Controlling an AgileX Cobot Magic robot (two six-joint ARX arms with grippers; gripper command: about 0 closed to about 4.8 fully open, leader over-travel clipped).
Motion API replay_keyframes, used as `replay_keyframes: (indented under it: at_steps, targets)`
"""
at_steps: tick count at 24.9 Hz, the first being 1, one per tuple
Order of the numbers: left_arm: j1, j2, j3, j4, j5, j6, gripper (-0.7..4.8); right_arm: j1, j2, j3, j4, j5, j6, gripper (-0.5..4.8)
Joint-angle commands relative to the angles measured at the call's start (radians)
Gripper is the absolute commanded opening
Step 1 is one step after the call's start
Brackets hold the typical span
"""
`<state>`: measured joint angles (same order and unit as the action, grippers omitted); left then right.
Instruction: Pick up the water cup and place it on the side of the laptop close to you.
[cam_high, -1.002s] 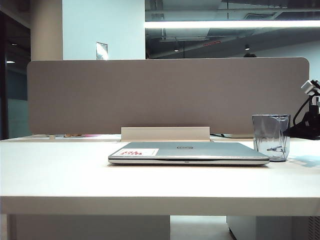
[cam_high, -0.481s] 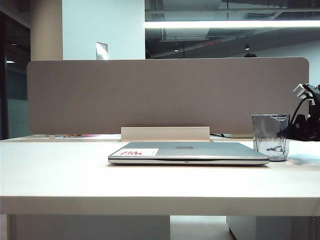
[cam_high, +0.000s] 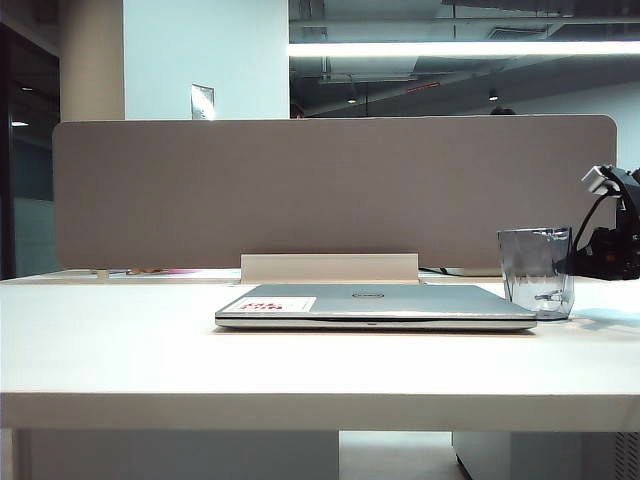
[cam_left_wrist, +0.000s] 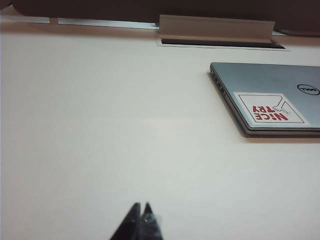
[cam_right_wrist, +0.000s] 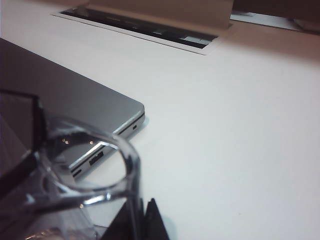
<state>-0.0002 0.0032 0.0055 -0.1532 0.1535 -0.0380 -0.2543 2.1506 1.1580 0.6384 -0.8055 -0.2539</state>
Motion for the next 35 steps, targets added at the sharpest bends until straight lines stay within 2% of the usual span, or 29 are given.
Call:
replay_keyframes:
  at_steps: [1, 9, 11, 14, 15, 17, 23, 26, 35]
  targets:
    - [0.002, 0.001, 0.002, -0.008, 0.001, 0.004, -0.04, 0.000, -0.005, 0.005, 0.010, -0.005, 0.023, -0.06]
    - [0.002, 0.001, 0.002, -0.008, 0.001, 0.004, -0.04, -0.030, -0.082, 0.001, -0.041, -0.005, 0.101, -0.06]
    - [0.002, 0.001, 0.002, -0.009, 0.000, 0.004, -0.04, -0.042, -0.121, 0.001, -0.097, -0.005, 0.101, -0.06]
    - [0.002, 0.001, 0.002, -0.010, 0.001, 0.004, -0.04, -0.055, -0.216, 0.001, -0.266, -0.009, 0.095, -0.06]
    - [0.002, 0.001, 0.002, -0.010, 0.001, 0.004, -0.04, -0.055, -0.265, 0.001, -0.353, -0.027, 0.064, -0.06]
    - [0.002, 0.001, 0.002, -0.010, 0.001, 0.004, -0.04, -0.052, -0.328, -0.002, -0.417, -0.031, 0.035, -0.06]
    - [0.002, 0.001, 0.002, -0.010, 0.002, 0.004, -0.04, -0.033, -0.504, -0.056, -0.431, -0.018, 0.036, -0.06]
    - [0.002, 0.001, 0.002, -0.010, 0.002, 0.003, -0.04, -0.031, -0.573, -0.097, -0.411, 0.025, 0.037, -0.06]
    - [0.002, 0.001, 0.002, -0.010, 0.008, -0.001, -0.04, 0.015, -0.718, -0.190, -0.426, 0.025, 0.049, -0.06]
